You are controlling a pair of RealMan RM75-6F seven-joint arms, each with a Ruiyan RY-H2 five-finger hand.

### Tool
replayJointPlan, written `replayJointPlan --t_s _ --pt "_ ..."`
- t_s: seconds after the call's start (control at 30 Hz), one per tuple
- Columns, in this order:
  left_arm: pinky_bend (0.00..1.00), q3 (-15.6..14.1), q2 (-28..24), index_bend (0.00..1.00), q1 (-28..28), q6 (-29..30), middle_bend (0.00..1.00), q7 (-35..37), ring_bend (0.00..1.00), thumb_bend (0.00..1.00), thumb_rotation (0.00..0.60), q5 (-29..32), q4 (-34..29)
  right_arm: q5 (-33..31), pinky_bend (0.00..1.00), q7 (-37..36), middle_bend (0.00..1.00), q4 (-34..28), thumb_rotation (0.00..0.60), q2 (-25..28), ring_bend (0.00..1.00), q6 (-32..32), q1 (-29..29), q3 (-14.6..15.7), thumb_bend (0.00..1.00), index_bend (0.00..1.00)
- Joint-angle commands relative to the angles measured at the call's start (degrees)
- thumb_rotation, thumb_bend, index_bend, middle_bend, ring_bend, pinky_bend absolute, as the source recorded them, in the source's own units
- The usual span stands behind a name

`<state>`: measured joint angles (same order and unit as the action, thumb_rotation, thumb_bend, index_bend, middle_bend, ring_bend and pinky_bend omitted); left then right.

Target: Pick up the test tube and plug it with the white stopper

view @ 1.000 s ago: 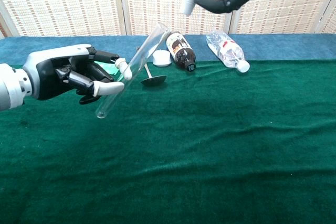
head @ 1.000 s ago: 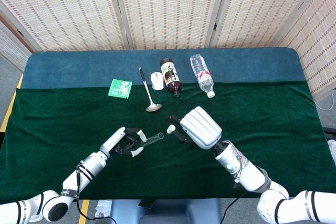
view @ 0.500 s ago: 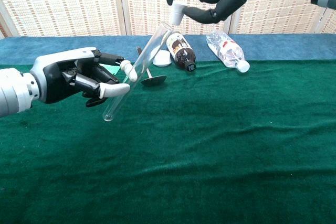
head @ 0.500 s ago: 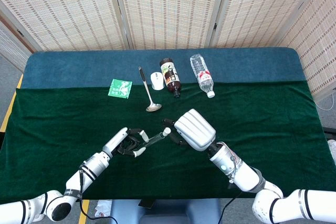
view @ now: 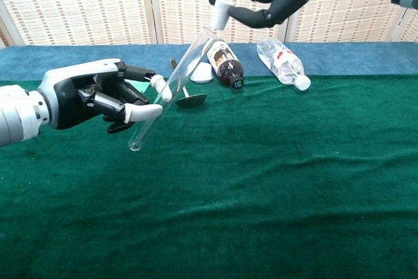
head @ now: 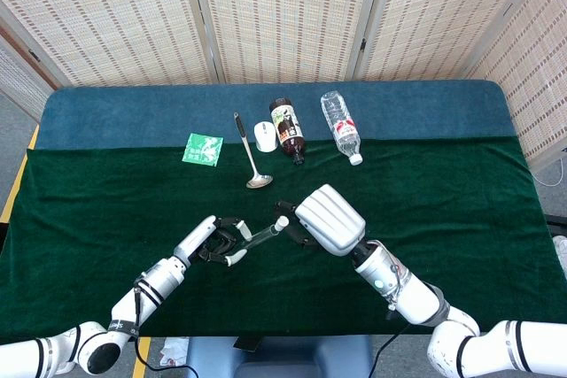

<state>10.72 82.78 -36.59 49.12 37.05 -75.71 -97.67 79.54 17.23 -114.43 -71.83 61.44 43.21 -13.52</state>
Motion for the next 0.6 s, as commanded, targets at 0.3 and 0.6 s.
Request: replayJointPlan --t_s 0.3,0.6 --pt "0.84 0.0 -0.3 0.66 0.0 0.3 0.95 -0.1 0.93 0.54 0.6 0.3 -0.4 0.3 1.0 0.1 1.0 0.0 0.6 -0.3 1.0 0.1 0.0 0.5 0.52 0.78" --pt "0.84 0.0 -0.1 0.66 -0.3 0.3 0.95 -0.6 0.94 0.54 0.6 0.5 -0.6 -0.4 1.0 1.3 0.99 0.4 0.6 -1.6 1.0 -0.2 1.0 0.0 0.52 0.78"
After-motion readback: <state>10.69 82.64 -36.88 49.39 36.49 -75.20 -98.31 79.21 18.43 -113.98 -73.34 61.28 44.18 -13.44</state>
